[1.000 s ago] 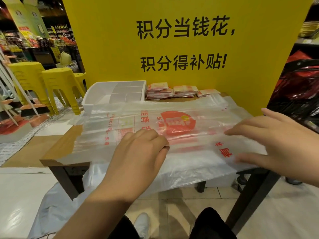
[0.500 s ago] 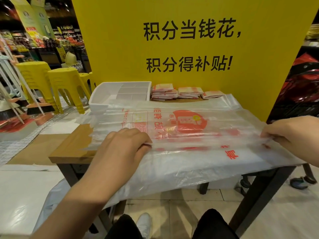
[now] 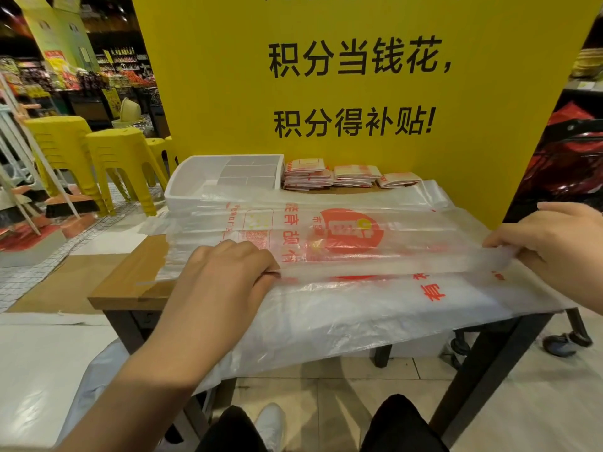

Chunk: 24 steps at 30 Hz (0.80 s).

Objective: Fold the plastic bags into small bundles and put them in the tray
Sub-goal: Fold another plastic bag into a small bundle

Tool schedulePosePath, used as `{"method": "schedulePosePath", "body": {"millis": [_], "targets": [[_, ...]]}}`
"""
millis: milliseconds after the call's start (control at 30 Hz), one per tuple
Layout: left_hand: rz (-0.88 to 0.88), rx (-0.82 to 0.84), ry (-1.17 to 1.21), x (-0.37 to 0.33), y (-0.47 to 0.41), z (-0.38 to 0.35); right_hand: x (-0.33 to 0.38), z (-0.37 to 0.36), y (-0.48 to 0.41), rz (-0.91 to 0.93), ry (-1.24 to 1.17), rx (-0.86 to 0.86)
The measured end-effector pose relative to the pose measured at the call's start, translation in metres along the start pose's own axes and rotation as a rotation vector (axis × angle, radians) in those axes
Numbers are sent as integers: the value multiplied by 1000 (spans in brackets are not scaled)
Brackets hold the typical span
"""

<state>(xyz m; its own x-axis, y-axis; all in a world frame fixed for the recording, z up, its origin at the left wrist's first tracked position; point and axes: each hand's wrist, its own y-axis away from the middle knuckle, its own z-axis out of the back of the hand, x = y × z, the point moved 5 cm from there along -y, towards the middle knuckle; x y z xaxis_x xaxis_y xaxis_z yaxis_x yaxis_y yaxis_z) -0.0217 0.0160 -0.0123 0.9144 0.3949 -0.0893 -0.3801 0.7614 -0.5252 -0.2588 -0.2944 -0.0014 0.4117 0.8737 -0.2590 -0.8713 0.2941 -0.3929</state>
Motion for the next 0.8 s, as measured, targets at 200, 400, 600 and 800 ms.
{"method": "schedulePosePath", "body": {"millis": [200,400,600,800], "targets": [[6,131,187,1,-8,-5,41,15,1,-56,-156,11],[116,335,289,6,-33,-10,117,31,-20,35,-416,33],[153,339,253,15,-37,-16,124,-3,-52,-4,-399,62],[-159,88,50,5,-16,-17,133,-15,-48,97,-366,-131]]}}
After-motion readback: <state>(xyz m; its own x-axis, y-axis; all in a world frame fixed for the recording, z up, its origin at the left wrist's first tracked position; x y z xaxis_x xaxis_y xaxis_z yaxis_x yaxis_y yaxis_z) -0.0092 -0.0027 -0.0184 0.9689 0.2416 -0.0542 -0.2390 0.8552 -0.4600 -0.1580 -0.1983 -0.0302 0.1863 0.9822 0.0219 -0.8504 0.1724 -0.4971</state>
